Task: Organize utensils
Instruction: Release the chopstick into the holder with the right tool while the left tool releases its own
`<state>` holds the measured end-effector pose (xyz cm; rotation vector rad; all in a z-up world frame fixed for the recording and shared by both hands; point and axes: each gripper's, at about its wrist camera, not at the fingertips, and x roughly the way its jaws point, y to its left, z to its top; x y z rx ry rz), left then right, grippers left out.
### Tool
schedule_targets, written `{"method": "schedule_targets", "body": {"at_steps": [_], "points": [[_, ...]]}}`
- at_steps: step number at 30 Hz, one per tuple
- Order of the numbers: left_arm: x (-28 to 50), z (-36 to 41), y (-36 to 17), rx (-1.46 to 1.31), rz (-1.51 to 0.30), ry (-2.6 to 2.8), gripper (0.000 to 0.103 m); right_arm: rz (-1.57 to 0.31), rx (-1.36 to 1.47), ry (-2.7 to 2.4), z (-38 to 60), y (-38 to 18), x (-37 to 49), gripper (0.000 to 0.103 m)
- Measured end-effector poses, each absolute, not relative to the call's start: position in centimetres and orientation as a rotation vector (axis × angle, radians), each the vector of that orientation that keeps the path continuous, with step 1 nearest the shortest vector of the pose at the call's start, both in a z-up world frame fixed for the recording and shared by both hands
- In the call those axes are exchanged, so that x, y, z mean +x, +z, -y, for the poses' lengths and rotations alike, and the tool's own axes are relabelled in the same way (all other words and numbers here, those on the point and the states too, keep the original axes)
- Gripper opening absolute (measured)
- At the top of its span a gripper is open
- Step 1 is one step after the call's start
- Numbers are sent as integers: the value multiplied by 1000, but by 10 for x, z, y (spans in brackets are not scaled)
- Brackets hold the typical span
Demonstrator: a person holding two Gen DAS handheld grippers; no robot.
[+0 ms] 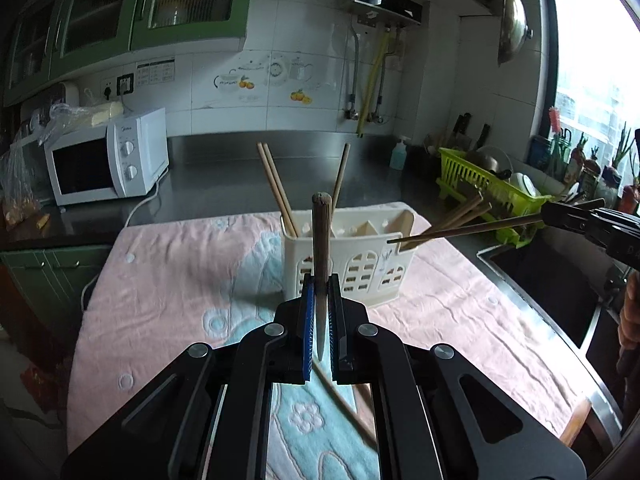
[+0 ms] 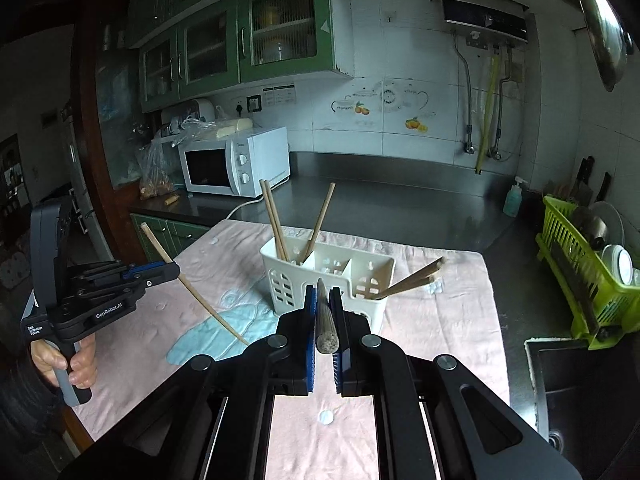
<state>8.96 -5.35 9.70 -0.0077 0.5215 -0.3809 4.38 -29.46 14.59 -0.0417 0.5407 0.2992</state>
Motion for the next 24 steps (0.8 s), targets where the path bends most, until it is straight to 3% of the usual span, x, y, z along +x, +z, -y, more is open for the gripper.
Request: {"method": "schedule_targets", "body": {"at_steps": [5,12,24], "points": [[102,57,143,-8,-426,-383,5,-566,-76,254,309,170,69,6],[138,69,188,-14,-351,-355,5,-679,-136,234,306,160,114,7],[212,88,164,-12,-450,-298,5,-757,-101,257,306,131,164,7]]}}
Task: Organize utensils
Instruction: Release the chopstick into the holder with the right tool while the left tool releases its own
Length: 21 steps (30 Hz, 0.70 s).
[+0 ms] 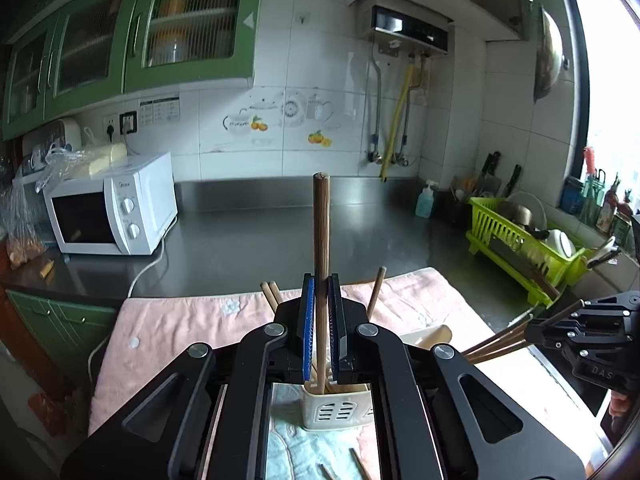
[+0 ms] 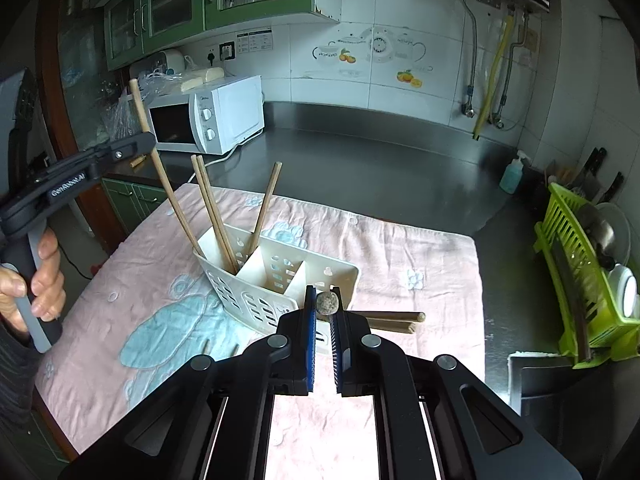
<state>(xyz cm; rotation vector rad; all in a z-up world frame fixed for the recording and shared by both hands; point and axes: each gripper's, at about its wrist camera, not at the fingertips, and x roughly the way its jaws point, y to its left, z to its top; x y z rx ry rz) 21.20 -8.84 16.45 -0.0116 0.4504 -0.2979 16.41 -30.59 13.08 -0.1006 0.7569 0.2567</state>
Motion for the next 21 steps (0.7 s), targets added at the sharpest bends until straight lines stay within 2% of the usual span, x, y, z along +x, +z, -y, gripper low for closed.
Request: {"method": "schedule_targets", "body": {"at_steps": [4,5,8,11,13,15,18,20,21], "points": [[225,88,150,-19,-489,-286,6,-740,-107,254,304,125,167,8],[227,87,148,-24,-497,-285,6,-730,-107,252,304,126,165,11],[226,83,144,-31,-500,-282,12,-679,-126,225,302,131,155,15],[216,82,144,-32,-490,-285,28,-633,-131,213,299,136,137,16],[203,78,146,-25,-459,-287,46,-616,-122,223,294,132,120,16],[190,75,148,-17,-436,-286,48,-618,-116,247,286,122,104,16],[170,65,147,-37,-421,-287,61,-657,-101,292,269,91,79,16],[156,58,145,-45,-414,-285,63,-693,-80,322,258,68,65,16],[148,54,142,-50,-412,-280,69,-720,-72,340,251,53,59,16]]}}
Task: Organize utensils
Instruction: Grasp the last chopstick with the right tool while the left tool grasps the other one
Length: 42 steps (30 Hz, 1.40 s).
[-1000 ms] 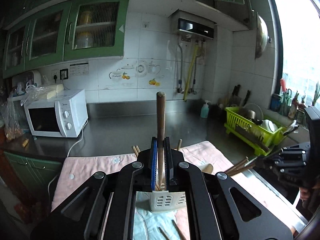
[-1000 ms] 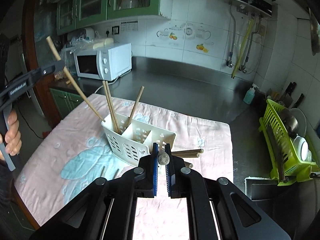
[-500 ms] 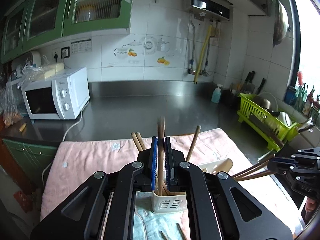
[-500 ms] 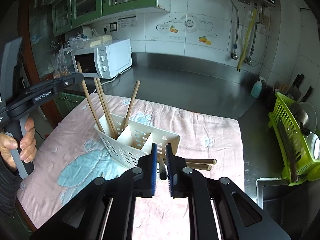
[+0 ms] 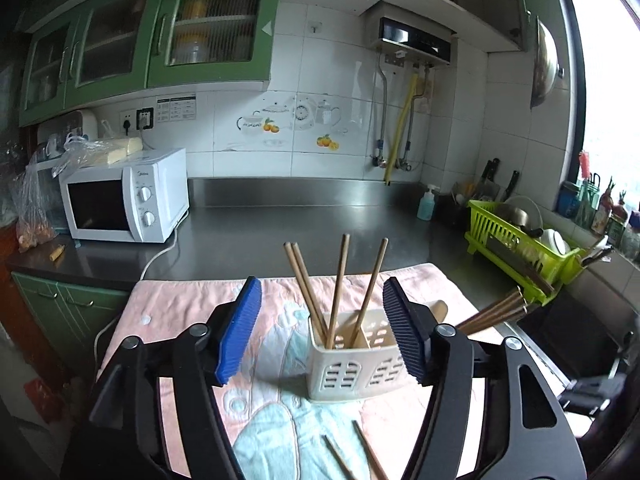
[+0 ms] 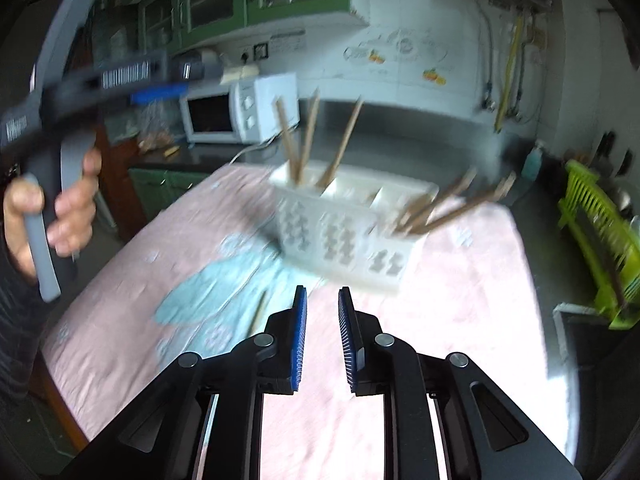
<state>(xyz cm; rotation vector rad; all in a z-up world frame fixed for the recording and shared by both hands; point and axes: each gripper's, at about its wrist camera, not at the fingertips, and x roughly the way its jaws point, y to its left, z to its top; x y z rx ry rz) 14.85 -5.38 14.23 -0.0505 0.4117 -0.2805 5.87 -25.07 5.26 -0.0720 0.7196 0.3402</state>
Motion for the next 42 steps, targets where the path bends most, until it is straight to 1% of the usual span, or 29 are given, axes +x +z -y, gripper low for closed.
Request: {"method": "schedule_targets", "body": {"at_steps": [1,4,7,10,18,23,25,27,28,32,41,42], "points": [[142,50,140,-57,-410,-273,73,-739,-63,349,245,41,54,16],[121,37,130,-72,-413,-258,81,-816,-6,384,230,1,44,16],[101,26,115,-68,-429,-216,85,-875,46,387,218,-31,39,16],[86,16,99,-64,-447,-180,89,-899,68,369,213,-48,36,16],[65,-11,54,-122,-533,-108,91,-930,71,340,205,-70,42,16],[57,-22,36,-130,-561,-72,93,-950,42,317,198,-82,48,16],[53,-24,30,-132,-572,-62,93,-947,39,312,197,-83,48,14],[51,-25,24,-144,-589,-62,93,-941,22,307,196,-83,48,9],[49,-24,21,-146,-599,-63,93,-941,26,307,197,-83,48,9],[42,-13,8,-139,-638,-74,93,-927,41,300,206,-79,47,6],[21,39,-33,-134,-760,-92,91,-896,57,287,243,-68,32,6],[19,48,-38,-126,-771,-100,89,-896,57,290,247,-69,30,6]]}}
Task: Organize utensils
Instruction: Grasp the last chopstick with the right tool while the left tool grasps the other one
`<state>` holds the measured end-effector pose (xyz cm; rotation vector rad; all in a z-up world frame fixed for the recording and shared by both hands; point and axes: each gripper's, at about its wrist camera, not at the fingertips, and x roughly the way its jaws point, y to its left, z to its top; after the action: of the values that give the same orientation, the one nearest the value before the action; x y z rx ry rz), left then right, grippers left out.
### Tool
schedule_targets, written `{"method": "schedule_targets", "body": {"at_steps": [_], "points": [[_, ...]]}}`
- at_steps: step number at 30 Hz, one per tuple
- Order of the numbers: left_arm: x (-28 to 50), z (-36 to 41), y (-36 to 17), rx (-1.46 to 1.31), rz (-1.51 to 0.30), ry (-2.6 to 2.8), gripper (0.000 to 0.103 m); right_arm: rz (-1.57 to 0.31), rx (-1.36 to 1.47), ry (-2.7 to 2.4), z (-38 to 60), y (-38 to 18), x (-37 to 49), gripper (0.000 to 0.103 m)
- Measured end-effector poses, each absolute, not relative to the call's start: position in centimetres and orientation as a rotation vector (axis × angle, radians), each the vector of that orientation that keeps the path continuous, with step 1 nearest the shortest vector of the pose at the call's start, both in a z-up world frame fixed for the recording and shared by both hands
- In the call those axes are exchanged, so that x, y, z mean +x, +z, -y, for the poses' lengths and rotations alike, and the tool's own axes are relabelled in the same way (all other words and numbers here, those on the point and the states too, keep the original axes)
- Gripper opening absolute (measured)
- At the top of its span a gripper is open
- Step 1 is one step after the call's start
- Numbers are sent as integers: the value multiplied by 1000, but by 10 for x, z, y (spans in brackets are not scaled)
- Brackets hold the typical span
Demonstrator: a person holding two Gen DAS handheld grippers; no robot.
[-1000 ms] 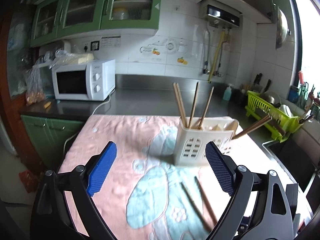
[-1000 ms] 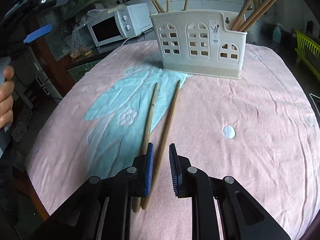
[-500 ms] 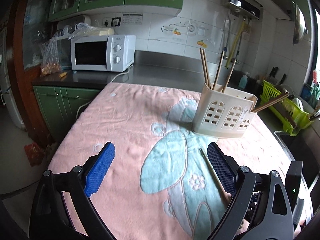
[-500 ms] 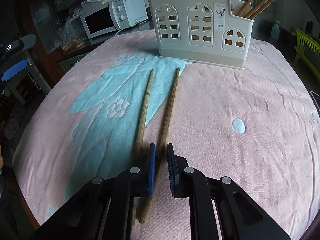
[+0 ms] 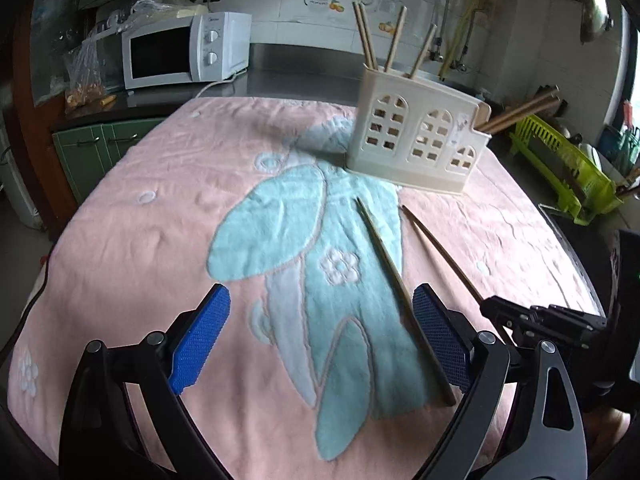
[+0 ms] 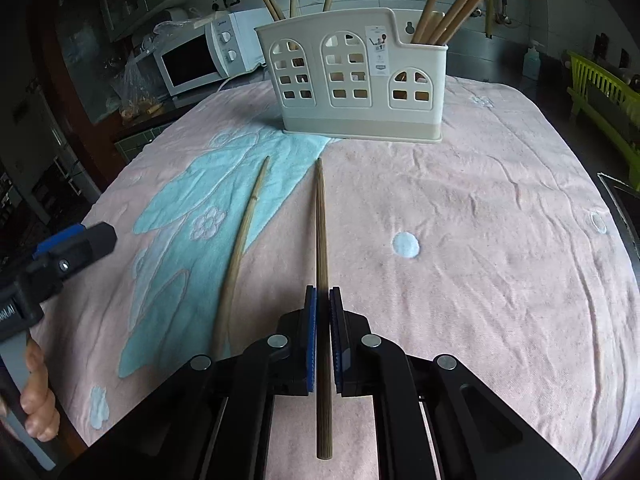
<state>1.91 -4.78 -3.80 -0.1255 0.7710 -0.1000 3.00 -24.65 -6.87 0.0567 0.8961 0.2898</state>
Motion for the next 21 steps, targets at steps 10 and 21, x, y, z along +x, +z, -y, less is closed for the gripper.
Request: {"method": "schedule_targets", "body": {"at_steps": [10,21], "points": [[18,103,-71,-107,-870,-151,50,-888,106,314,270,-74,18,6],[28,120,-82,-102,-907,-159,30,-904,124,337,273,-82,20,6]]}}
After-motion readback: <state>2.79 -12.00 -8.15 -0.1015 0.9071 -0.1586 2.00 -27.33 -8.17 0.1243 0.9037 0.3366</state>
